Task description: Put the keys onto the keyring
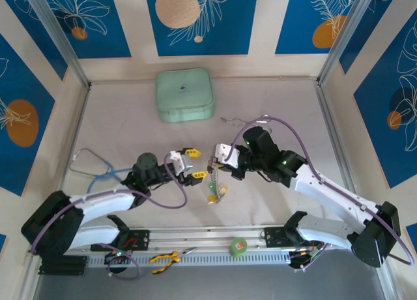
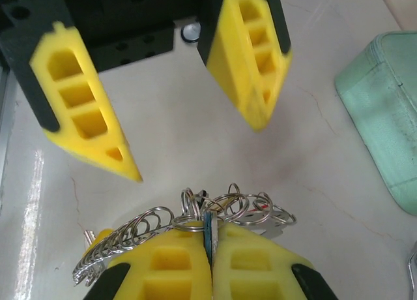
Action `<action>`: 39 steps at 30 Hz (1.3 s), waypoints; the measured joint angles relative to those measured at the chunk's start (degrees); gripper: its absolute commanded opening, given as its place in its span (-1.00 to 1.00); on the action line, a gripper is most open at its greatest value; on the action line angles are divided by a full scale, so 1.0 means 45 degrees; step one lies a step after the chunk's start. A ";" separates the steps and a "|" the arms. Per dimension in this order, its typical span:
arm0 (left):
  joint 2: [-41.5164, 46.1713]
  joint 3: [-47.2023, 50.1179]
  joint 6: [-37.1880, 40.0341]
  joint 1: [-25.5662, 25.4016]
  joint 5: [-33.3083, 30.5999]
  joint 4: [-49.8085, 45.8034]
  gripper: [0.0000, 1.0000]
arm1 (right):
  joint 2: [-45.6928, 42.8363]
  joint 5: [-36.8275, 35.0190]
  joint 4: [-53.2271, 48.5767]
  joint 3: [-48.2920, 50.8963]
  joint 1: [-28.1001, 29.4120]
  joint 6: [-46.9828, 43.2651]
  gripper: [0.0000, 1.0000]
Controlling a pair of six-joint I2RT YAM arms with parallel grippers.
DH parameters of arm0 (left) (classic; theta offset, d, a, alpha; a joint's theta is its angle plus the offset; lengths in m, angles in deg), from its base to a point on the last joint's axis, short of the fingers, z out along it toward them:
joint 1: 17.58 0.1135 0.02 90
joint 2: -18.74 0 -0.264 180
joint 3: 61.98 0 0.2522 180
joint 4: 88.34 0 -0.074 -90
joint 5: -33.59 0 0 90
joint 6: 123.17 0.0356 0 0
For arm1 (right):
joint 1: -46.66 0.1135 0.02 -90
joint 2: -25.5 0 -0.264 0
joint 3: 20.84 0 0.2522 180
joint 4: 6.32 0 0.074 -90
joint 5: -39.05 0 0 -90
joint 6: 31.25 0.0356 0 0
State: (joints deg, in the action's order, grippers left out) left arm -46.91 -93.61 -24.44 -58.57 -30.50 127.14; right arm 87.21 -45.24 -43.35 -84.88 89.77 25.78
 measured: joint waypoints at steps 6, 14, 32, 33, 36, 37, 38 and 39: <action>0.3599 0.1005 -0.0296 0.0107 -0.4648 -0.1049 0.59 | 0.1447 0.0452 0.0204 -0.0996 0.0481 0.0078 -1.00; 0.7310 0.0408 -0.0981 0.0889 -1.0307 -0.3653 0.63 | 0.3648 0.1156 0.2137 -0.2409 0.1957 0.0593 -1.00; 0.6824 0.0053 -0.2623 0.1141 -1.2439 -0.5328 0.76 | 0.5809 -0.0369 0.2079 -0.2118 0.0165 0.0301 -1.00; 0.6679 0.0087 -0.2696 0.1171 -1.2429 -0.5328 0.77 | 0.5756 -0.0636 0.1729 -0.1953 -0.0005 0.0063 -1.00; 0.6436 0.0180 -0.2900 0.1258 -1.2342 -0.5328 0.82 | 0.5688 -0.1336 0.0879 -0.1574 -0.0374 -0.0641 -1.00; 0.6373 0.0189 -0.2948 0.1282 -1.2332 -0.5314 0.86 | 0.5663 -0.1549 0.0622 -0.1447 -0.0481 -0.0879 -1.00; 0.6319 0.0209 -0.2987 0.1316 -1.2298 -0.5275 0.89 | 0.5634 -0.1763 0.0389 -0.1292 -0.0578 -0.1137 -1.00; 0.6285 0.0223 -0.3065 0.1341 -1.2274 -0.5231 0.93 | 0.5581 -0.2016 0.0180 -0.1137 -0.0651 -0.1375 -1.00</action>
State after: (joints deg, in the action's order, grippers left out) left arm -18.62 -92.60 -38.23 -52.54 -85.74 103.60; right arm 112.32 -54.31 -42.54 -90.00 86.84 19.59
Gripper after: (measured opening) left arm 0.938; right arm 0.050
